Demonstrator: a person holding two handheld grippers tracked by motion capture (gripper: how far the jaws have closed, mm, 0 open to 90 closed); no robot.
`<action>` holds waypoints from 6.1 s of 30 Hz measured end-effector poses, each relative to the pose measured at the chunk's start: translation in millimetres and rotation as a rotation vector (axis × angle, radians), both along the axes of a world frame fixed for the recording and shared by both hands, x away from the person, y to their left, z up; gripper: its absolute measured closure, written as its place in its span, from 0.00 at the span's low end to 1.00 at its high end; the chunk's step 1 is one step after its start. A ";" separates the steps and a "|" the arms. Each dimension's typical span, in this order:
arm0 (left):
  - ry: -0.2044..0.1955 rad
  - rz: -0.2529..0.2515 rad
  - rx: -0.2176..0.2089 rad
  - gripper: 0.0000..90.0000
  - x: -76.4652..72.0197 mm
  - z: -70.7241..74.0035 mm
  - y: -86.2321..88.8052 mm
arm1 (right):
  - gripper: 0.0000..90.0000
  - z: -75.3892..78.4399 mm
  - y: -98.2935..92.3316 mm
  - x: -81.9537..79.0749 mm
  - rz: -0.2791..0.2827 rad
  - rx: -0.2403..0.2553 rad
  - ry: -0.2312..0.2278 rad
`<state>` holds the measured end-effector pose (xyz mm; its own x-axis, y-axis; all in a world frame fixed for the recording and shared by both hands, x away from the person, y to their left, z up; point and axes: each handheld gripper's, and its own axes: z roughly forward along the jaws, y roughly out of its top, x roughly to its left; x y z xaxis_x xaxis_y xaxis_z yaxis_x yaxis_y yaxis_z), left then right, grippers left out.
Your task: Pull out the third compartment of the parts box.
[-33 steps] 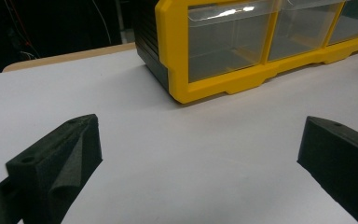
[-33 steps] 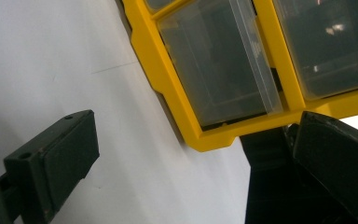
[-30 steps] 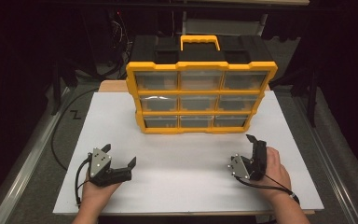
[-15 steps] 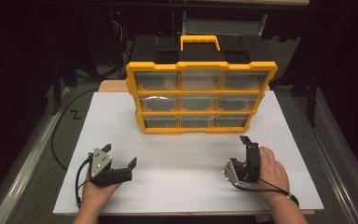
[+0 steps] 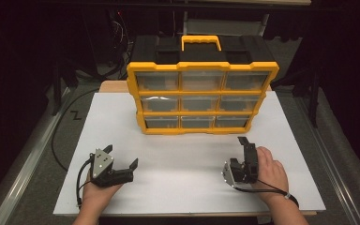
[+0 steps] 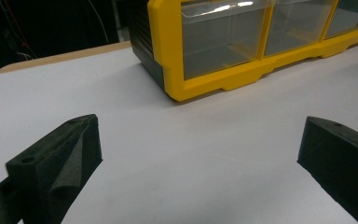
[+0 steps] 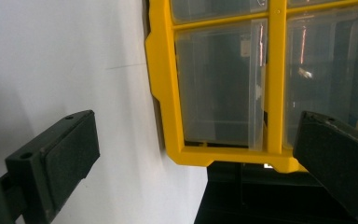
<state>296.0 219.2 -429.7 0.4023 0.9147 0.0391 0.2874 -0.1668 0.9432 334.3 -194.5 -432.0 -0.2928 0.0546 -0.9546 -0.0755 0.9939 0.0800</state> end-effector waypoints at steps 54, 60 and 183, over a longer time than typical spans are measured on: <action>-0.028 -0.040 -0.029 0.01 -0.1 0.3 3.0 | 0.47 89.2 26.1 30.7 -0.006 -0.001 -0.312; -0.029 -0.041 -0.023 0.01 0.0 -0.1 2.1 | 0.52 101.7 24.0 34.2 -0.021 0.013 -0.328; -0.041 -0.054 -0.010 0.01 -2.2 0.8 -0.2 | 0.88 178.9 11.8 33.8 -0.062 -0.031 -0.363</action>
<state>293.9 219.0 -428.9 0.4493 0.8921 0.0474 0.2392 -0.1713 0.9557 368.1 -182.6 -253.2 0.0685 0.0313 -0.9972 -0.0333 0.9990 0.0291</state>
